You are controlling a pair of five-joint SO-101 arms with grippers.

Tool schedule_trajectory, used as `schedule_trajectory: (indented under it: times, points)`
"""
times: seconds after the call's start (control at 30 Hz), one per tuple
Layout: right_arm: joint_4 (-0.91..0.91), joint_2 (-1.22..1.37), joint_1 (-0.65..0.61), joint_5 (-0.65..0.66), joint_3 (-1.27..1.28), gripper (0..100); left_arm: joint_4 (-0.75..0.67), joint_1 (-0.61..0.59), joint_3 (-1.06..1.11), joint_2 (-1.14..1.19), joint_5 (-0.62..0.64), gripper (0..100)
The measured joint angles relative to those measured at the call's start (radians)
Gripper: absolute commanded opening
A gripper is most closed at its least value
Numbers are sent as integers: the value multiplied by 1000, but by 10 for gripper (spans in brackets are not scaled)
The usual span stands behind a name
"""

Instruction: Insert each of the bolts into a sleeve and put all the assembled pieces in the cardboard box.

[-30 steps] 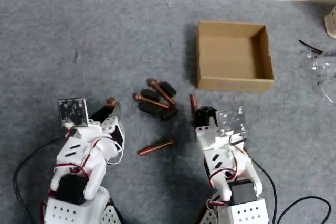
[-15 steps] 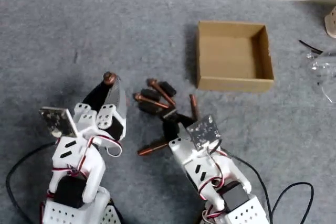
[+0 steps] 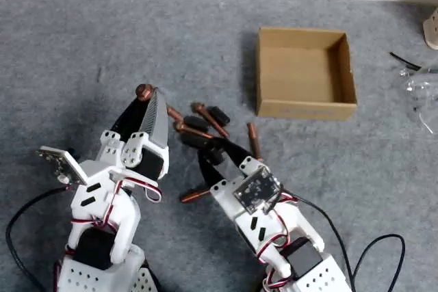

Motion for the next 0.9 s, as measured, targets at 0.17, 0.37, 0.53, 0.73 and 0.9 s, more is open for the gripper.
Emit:
schedule_trajectory:
  times: [0.17, 0.37, 0.53, 0.73, 0.9]
  points:
    - [0, 0, -8, 8, 0, 4, 18, 94, 0, 0, 9, 4]
    - [0, 0, -9, 11, 0, 4, 87, 201, 0, 0, 8, 4]
    - [2, 0, -9, 11, 0, 4, 101, 215, 0, -2, -43, 4]
    - [2, 2, -9, 11, 0, 4, 143, 216, -2, -14, -44, 4]
    - [3, 2, 3, 14, 0, 4, 178, 232, -3, -14, -46, 4]
